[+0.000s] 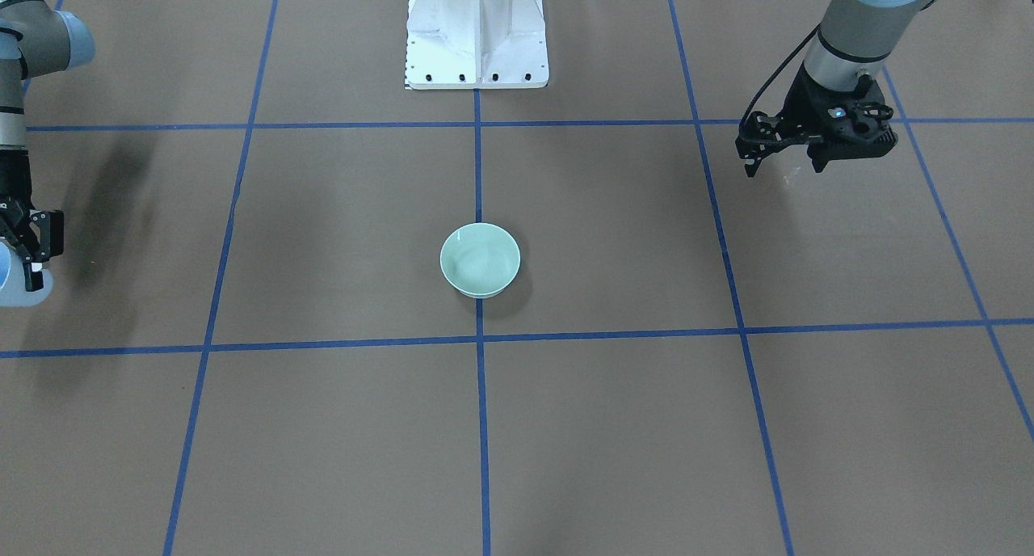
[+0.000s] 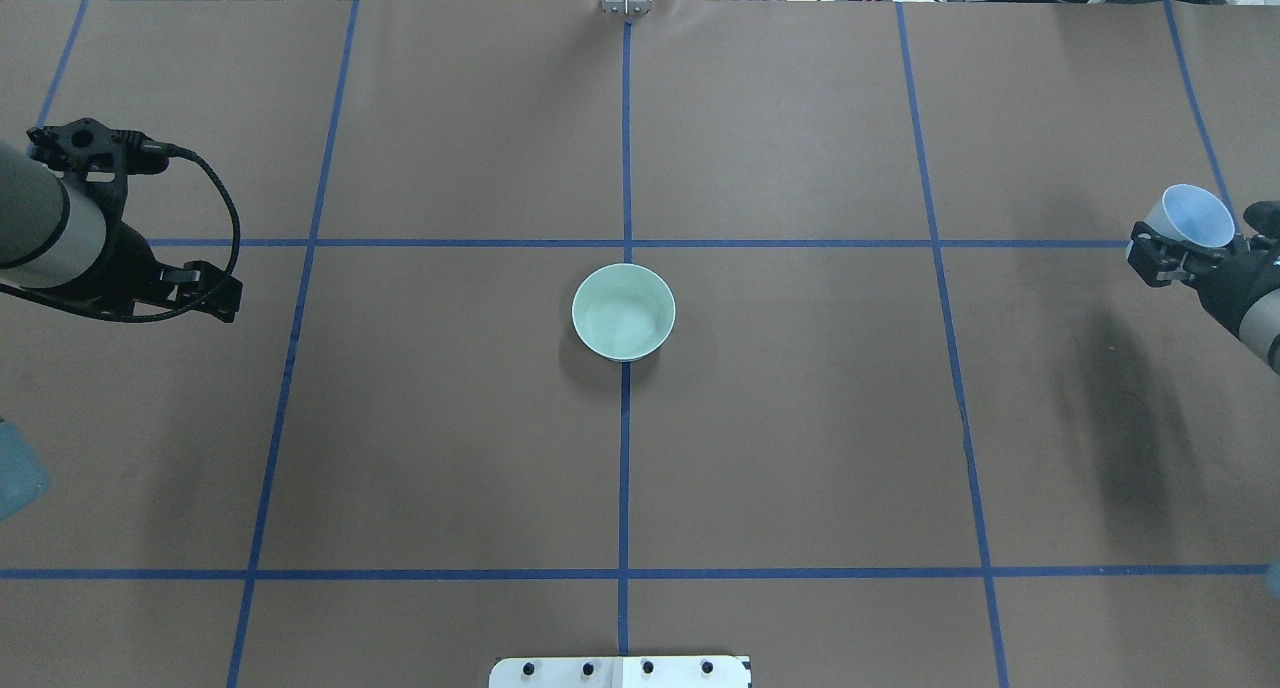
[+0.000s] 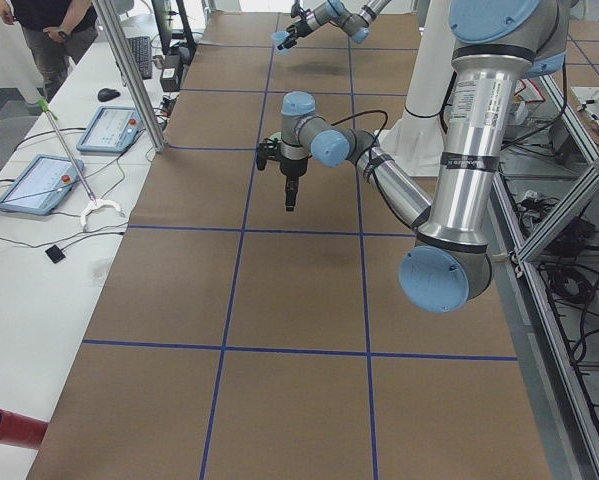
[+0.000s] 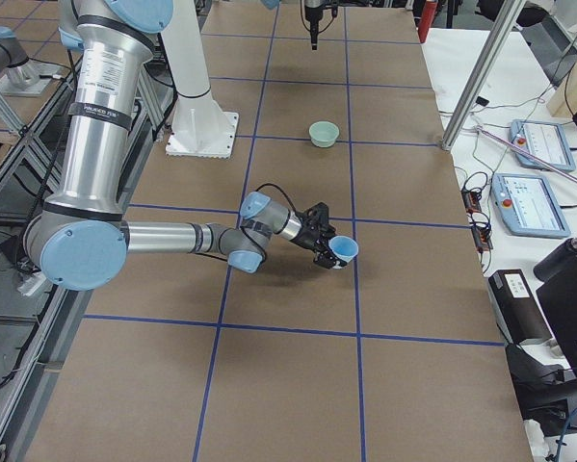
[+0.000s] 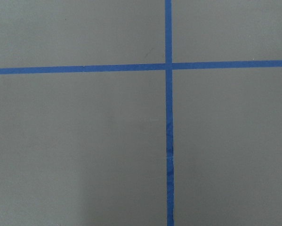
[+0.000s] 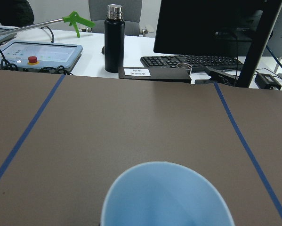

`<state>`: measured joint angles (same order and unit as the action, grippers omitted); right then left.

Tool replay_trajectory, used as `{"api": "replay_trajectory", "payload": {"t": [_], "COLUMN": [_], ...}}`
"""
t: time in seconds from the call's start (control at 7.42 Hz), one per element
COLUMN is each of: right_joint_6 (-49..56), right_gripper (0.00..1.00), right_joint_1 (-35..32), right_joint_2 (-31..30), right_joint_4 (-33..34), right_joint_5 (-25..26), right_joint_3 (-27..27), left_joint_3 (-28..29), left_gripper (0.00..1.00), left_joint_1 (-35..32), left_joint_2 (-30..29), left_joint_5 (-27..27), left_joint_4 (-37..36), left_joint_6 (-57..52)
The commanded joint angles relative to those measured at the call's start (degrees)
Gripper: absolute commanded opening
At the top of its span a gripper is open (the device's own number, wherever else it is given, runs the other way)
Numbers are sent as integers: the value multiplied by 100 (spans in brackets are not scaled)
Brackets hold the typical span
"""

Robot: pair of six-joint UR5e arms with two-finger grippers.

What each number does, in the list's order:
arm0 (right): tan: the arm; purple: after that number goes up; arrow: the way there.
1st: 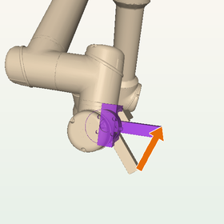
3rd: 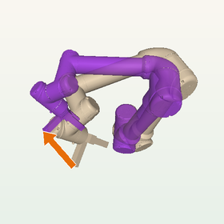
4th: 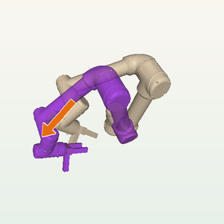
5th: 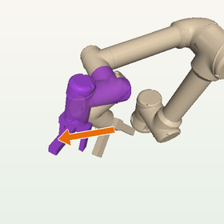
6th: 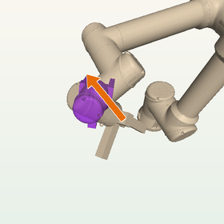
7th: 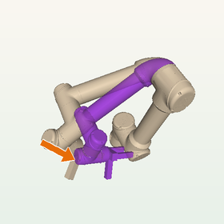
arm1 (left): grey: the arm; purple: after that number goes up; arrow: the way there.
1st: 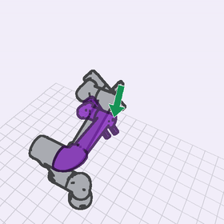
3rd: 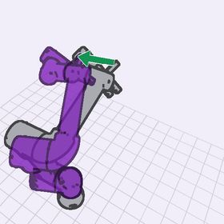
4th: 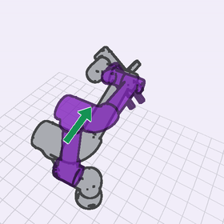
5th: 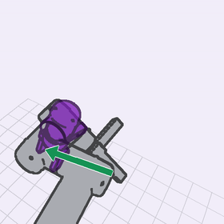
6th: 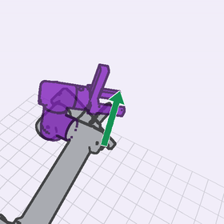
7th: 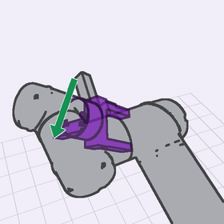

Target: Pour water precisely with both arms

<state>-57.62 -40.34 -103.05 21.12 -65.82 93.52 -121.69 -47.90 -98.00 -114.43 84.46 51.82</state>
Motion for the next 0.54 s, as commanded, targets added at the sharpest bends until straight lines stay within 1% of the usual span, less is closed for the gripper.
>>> {"api": "replay_trajectory", "payload": {"t": [0.0, 0.27, 0.4], "right_joint_6": [-3, -3, -3], "right_gripper": [0, 0, 0], "right_joint_1": [342, 588, 650], "right_joint_2": [4, 22, 22], "right_joint_4": [-29, -47, -56], "right_joint_5": [218, 542, 587], "right_joint_3": [-184, -395, -404], "left_joint_3": [-4, -13, -13], "left_gripper": [100, 100, 100], "left_joint_1": [0, 0, 0], "left_joint_2": [0, -9, -9], "left_joint_5": [0, 0, 0], "left_joint_4": [0, 0, 0], "left_joint_6": [-5, 12, 12]}}
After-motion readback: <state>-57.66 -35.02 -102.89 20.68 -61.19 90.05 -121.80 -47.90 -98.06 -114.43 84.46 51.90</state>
